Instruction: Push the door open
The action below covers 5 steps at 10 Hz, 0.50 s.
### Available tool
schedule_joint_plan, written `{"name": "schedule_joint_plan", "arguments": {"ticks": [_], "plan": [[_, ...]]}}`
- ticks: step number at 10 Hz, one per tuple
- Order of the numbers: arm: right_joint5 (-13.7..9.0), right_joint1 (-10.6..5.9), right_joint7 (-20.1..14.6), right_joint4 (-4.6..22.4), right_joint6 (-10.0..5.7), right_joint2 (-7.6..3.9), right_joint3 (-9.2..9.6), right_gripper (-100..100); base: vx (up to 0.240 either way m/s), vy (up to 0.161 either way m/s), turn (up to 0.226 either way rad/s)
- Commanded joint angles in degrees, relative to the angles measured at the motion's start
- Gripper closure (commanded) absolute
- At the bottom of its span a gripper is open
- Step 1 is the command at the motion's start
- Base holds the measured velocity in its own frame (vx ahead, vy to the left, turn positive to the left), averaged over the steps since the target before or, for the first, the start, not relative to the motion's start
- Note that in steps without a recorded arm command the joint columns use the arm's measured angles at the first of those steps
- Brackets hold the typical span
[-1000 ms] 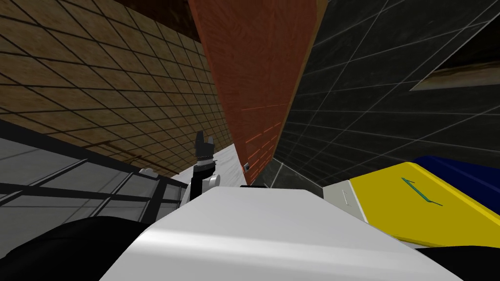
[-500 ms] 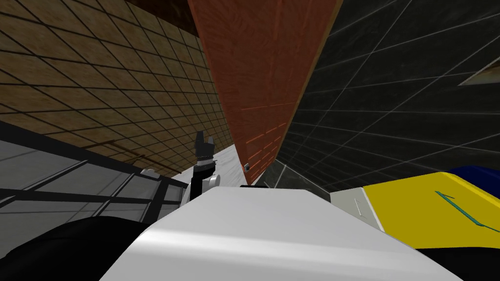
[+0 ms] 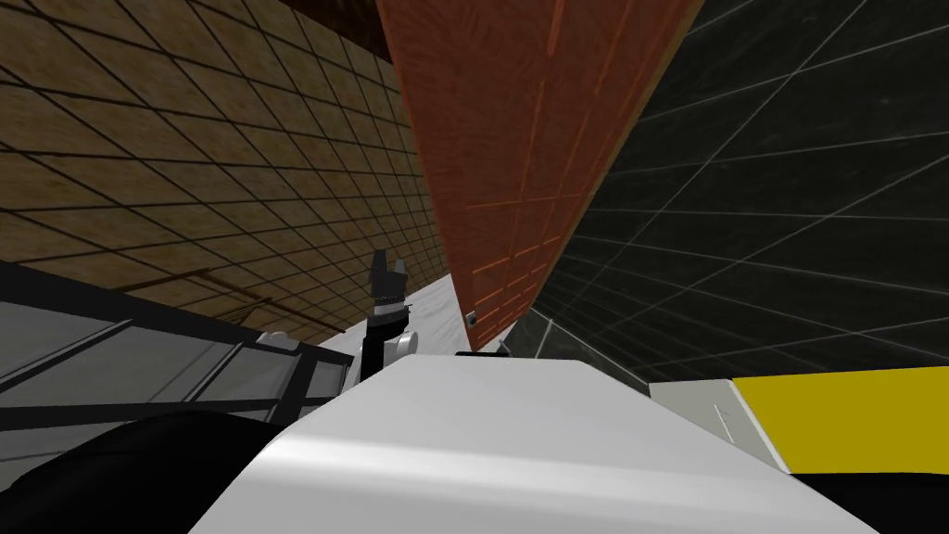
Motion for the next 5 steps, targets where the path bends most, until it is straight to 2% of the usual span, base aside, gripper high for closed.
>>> {"name": "schedule_joint_plan", "arguments": {"ticks": [1,2,3,4,5], "plan": [[-0.2,-1.09,0.1,0.7,0.75,0.51,0.0,-100,0.194,0.129,0.026],[-0.2,-1.52,0.0,0.9,1.12,0.77,0.01,-100,0.174,0.128,0.042],[-0.2,-1.27,0.2,1.0,0.71,0.71,0.01,-100,0.068,0.057,0.001],[-0.2,-1.27,0.2,1.0,0.71,0.71,0.01,100,-0.006,-0.007,-0.006],[-0.2,-1.27,0.2,1.0,0.71,0.71,0.01,100,-0.026,-0.024,0.002]]}}
